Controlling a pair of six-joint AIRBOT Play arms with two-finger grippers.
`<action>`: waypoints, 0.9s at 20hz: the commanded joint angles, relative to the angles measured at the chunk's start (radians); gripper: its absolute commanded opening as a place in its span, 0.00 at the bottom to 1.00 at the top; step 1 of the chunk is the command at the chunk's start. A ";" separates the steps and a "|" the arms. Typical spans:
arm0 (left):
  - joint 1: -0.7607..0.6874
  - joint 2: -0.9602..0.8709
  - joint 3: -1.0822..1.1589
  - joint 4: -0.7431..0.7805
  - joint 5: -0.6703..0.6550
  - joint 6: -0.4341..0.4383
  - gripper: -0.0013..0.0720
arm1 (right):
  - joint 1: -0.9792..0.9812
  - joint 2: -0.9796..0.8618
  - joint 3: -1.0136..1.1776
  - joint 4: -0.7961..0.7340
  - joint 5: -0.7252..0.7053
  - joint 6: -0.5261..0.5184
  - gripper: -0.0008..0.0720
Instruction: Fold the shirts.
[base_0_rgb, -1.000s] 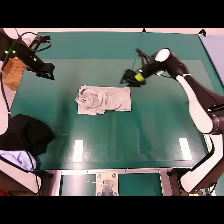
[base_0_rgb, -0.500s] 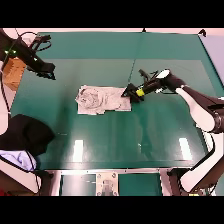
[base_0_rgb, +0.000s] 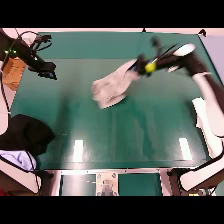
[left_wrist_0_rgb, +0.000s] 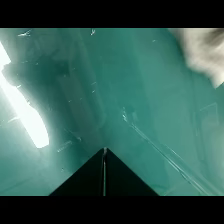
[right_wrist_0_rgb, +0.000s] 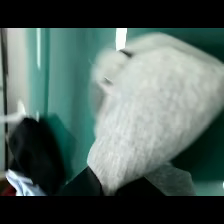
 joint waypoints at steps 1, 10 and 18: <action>0.001 0.000 0.000 -0.011 -0.007 -0.001 0.05 | -0.211 0.096 0.189 -0.040 0.102 0.104 0.03; 0.000 0.000 0.000 -0.100 -0.007 -0.005 0.05 | -0.839 0.119 0.236 -0.136 0.144 0.163 0.03; 0.000 0.000 0.000 -0.122 -0.009 -0.023 0.05 | -1.044 0.146 0.235 -0.560 0.412 0.338 0.03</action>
